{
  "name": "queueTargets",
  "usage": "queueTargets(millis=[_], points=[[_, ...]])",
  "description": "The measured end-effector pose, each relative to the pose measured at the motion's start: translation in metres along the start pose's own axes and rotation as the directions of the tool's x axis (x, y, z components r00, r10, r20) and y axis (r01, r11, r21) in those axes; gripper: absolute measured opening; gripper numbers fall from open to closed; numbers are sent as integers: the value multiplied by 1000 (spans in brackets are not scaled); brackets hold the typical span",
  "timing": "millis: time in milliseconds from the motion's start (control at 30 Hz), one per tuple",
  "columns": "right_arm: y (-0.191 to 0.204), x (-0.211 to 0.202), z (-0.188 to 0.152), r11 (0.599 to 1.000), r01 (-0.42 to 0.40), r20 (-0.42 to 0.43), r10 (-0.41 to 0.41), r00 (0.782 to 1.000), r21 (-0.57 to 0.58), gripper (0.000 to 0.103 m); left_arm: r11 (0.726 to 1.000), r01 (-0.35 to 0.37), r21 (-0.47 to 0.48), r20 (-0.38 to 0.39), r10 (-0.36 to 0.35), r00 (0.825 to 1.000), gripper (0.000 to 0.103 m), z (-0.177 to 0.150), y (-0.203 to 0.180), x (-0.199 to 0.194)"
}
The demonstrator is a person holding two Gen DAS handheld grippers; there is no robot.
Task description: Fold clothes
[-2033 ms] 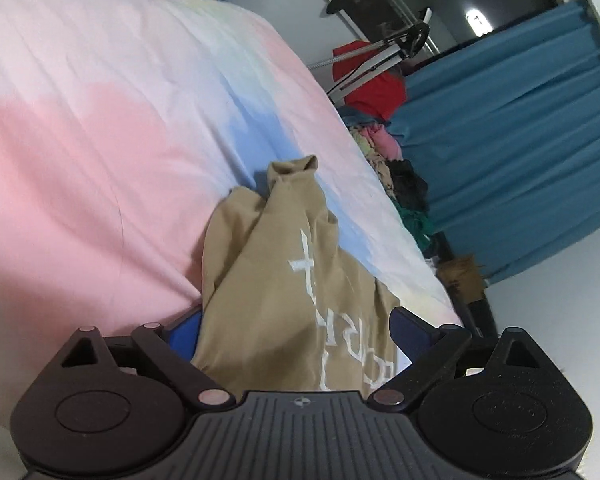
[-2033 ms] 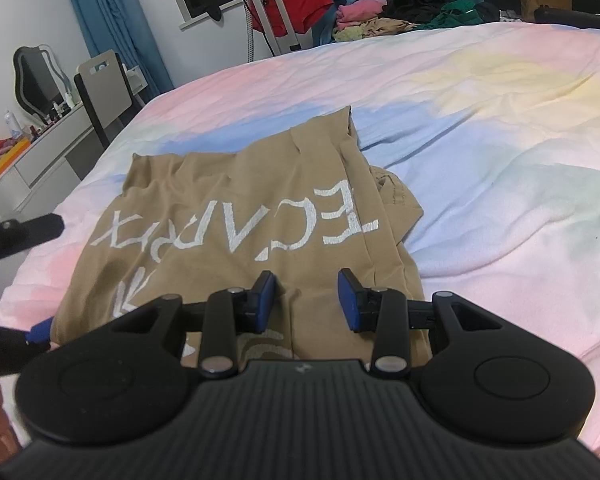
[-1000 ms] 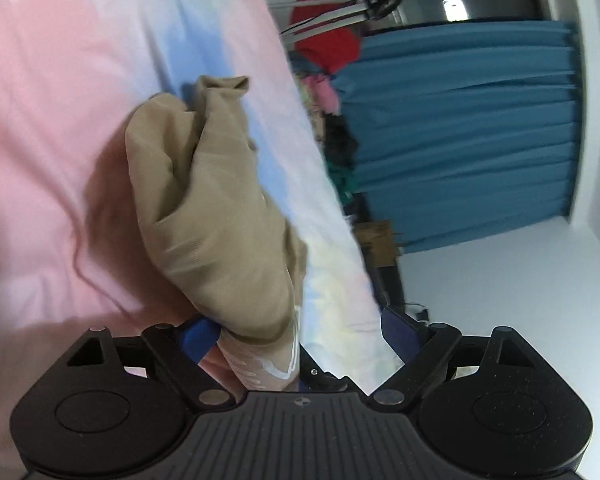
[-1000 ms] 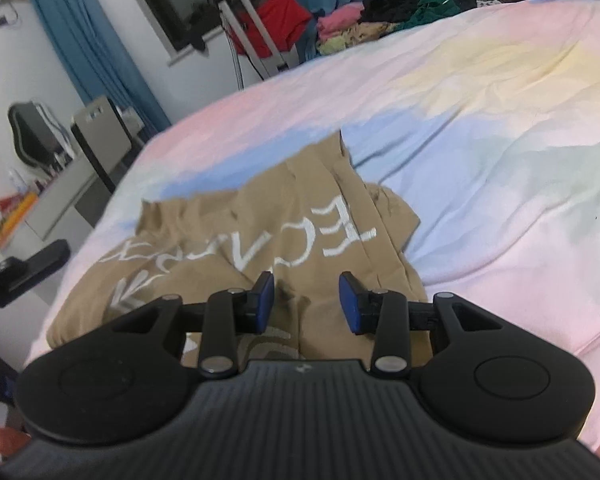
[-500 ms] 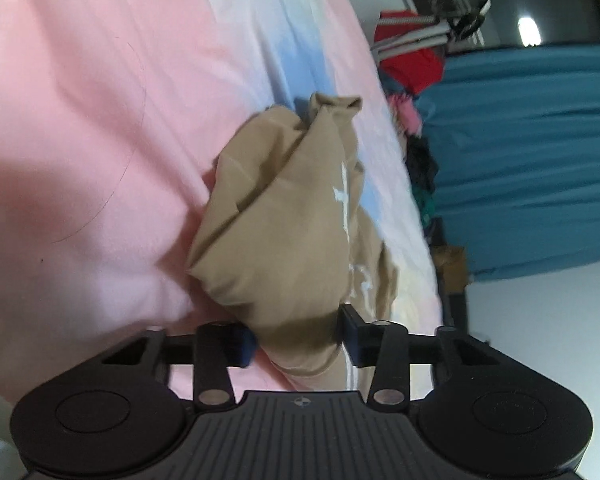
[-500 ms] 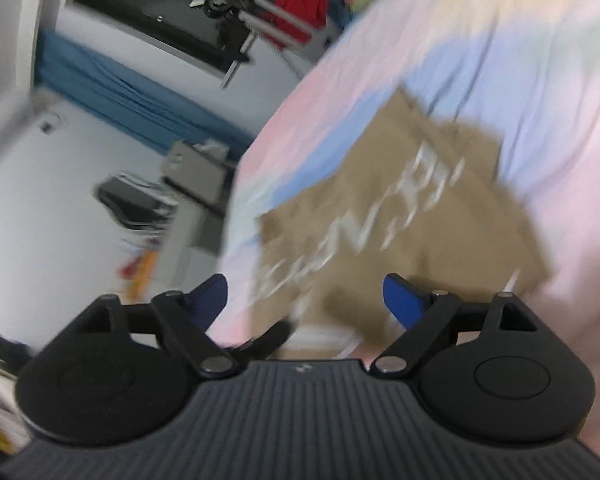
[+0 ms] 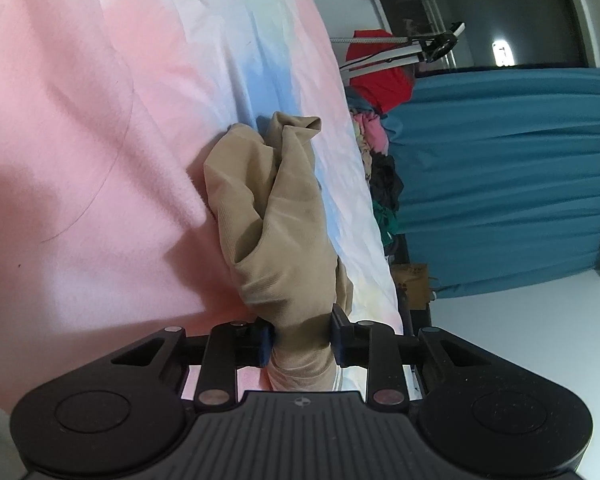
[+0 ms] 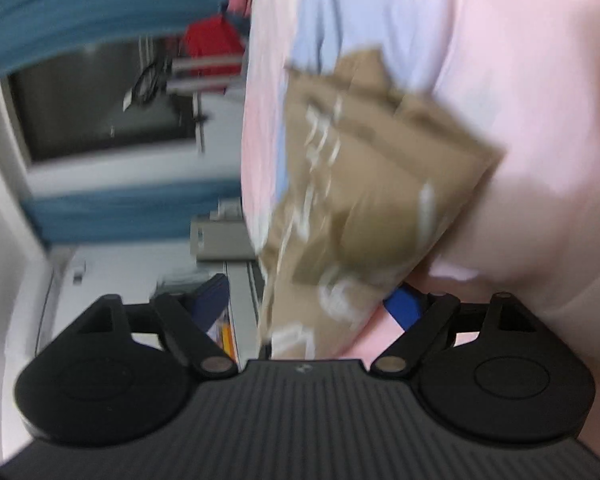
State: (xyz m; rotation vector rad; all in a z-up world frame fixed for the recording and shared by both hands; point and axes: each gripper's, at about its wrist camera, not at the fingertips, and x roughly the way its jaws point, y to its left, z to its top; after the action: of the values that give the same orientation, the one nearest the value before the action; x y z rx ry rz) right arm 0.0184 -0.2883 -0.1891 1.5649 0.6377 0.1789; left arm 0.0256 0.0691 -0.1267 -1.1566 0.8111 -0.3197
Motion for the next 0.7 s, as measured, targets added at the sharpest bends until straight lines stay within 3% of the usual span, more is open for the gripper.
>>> queueTargets(millis=[33, 200, 267, 333, 433, 567, 700], points=[[-1, 0, 0, 1000, 16, 12, -16, 1000, -3, 80, 1000, -5, 1, -2, 5, 1000, 30, 2, -1, 2], [3, 5, -4, 985, 149, 59, -145, 988, -83, 37, 1000, -31, 3, -18, 31, 999, 34, -1, 1, -6], [10, 4, -6, 983, 137, 69, -130, 989, -120, 32, 1000, -30, 2, -33, 30, 999, 40, -1, 1, -6], [23, 3, -9, 979, 107, 75, -96, 993, -173, 30, 1000, -23, 0, -50, 23, 998, 56, -2, -1, -6], [41, 1, -12, 971, 53, 73, -37, 997, -233, 27, 994, 73, -76, -153, -84, 985, 75, -3, 1, 4], [53, -1, -6, 965, -8, 56, 24, 998, -263, 27, 988, 146, -52, -215, -154, 964, 82, -6, -10, 20], [55, -9, -5, 964, -20, 65, 39, 997, -266, 25, 994, 107, -36, -162, -111, 980, 79, 0, -8, 24]])
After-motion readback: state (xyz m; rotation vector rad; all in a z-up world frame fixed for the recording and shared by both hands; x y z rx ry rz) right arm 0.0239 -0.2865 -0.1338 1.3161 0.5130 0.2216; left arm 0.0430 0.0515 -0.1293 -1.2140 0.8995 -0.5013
